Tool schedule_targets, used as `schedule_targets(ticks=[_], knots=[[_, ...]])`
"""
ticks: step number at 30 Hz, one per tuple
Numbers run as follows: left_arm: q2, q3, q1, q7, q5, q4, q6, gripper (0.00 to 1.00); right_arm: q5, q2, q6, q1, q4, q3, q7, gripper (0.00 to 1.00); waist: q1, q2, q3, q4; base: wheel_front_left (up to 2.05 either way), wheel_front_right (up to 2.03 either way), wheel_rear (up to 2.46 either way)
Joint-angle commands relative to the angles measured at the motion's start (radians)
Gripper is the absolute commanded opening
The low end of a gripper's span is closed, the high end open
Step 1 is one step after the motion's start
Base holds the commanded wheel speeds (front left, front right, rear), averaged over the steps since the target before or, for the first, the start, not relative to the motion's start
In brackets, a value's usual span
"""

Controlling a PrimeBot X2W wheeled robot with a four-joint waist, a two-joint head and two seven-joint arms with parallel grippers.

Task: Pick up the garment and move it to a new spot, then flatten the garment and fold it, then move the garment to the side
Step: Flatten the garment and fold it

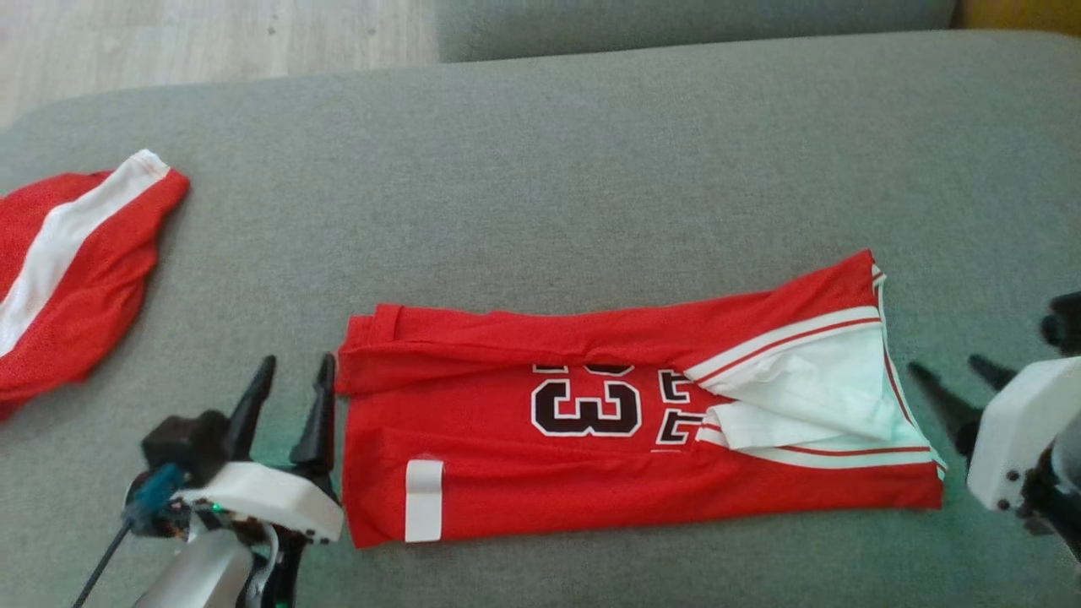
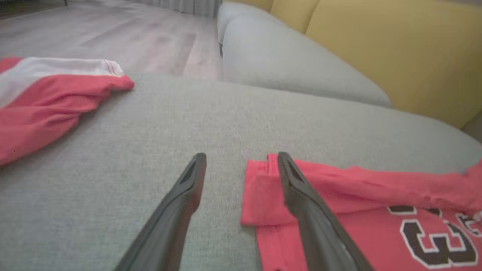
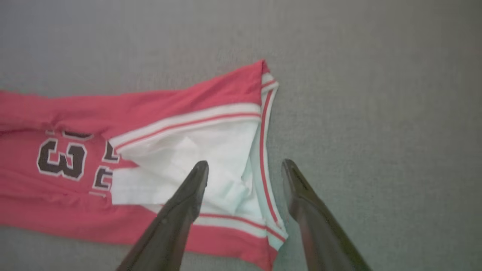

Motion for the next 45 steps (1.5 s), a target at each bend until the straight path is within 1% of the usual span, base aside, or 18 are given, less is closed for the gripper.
schedule_targets(ticks=[1,4,6,9,12,15,18,22,27,28,29,34,37,38,41,45], knots=[[0.016,0.073,-0.017,-0.025,-0.006,-0.044,0.019,1.00,-0.027,0.008,0.007,-0.021,-0.045,-0.020,-0.043,1.00,0.0001,-0.0001,-0.011,0.009,0.00,0.00,0.00],[-0.006,0.150,0.010,-0.040,0.017,-0.110,0.054,1.00,-0.078,0.069,0.007,-0.025,-0.024,-0.059,-0.115,1.00,0.0001,-0.0001,-0.016,0.019,0.00,0.00,0.00],[-0.022,0.210,0.027,-0.041,0.068,-0.173,0.068,1.00,-0.103,0.113,0.007,-0.038,0.008,-0.079,-0.157,1.00,0.0001,-0.0001,-0.015,0.022,0.00,0.00,0.00],[-0.048,0.274,0.057,-0.041,0.142,-0.230,0.073,1.00,-0.145,0.160,0.007,-0.071,0.089,-0.098,-0.209,1.00,0.0001,-0.0001,-0.005,0.022,0.00,0.00,0.00],[-0.074,0.315,0.073,-0.041,0.187,-0.251,0.060,1.00,-0.169,0.195,0.007,-0.115,0.191,-0.110,-0.253,1.00,0.0001,-0.0001,0.009,0.024,0.00,0.00,0.00],[-0.093,0.337,0.079,-0.042,0.220,-0.253,0.041,1.00,-0.186,0.212,0.007,-0.164,0.292,-0.116,-0.301,1.00,0.0001,-0.0001,0.022,0.029,0.00,0.00,0.00],[-0.108,0.347,0.080,-0.042,0.241,-0.242,0.025,1.00,-0.202,0.220,0.007,-0.200,0.383,-0.115,-0.319,1.00,0.0001,-0.0001,0.030,0.036,0.00,0.00,0.00],[-0.127,0.352,0.075,-0.042,0.259,-0.223,0.008,1.00,-0.226,0.223,0.007,-0.215,0.472,-0.084,-0.288,1.00,0.0001,-0.0001,0.033,0.046,0.00,0.00,0.00],[-0.146,0.359,0.076,-0.042,0.271,-0.205,-0.010,1.00,-0.203,0.202,0.007,-0.205,0.506,-0.016,-0.227,1.00,0.0001,-0.0001,0.031,0.047,0.00,0.00,0.00],[-0.149,0.361,0.076,-0.042,0.273,-0.202,-0.012,1.00,-0.196,0.196,0.007,-0.205,0.503,-0.006,-0.227,0.44,0.0001,-0.0001,0.031,0.046,0.00,0.00,0.00],[-0.151,0.364,0.077,-0.042,0.275,-0.200,-0.015,1.00,-0.192,0.190,0.007,-0.207,0.499,0.000,-0.233,0.00,0.0001,-0.0001,0.031,0.043,0.00,0.00,0.00],[-0.161,0.379,0.076,-0.042,0.286,-0.192,-0.027,1.00,-0.202,0.160,0.007,-0.236,0.474,-0.004,-0.279,0.00,0.0001,-0.0001,0.033,0.030,0.00,0.00,0.00],[-0.165,0.383,0.074,-0.042,0.294,-0.190,-0.034,1.00,-0.226,0.118,0.007,-0.249,0.438,-0.031,-0.293,0.00,0.0001,-0.0001,0.033,0.028,0.00,0.00,0.00],[-0.165,0.383,0.074,-0.042,0.294,-0.190,-0.034,1.00,-0.226,0.118,0.007,-0.249,0.438,-0.031,-0.293,0.00,0.0001,-0.0001,0.033,0.028,0.00,0.00,0.00],[-0.168,0.389,0.075,-0.042,0.300,-0.189,-0.039,1.00,-0.258,0.071,0.007,-0.231,0.384,-0.093,-0.270,0.00,0.0001,-0.0001,0.032,0.028,0.00,0.00,0.00],[-0.171,0.404,0.084,-0.042,0.306,-0.190,-0.042,1.00,-0.282,0.046,0.007,-0.187,0.281,-0.192,-0.213,0.00,0.0001,-0.0001,0.030,0.022,0.00,0.00,0.00]])
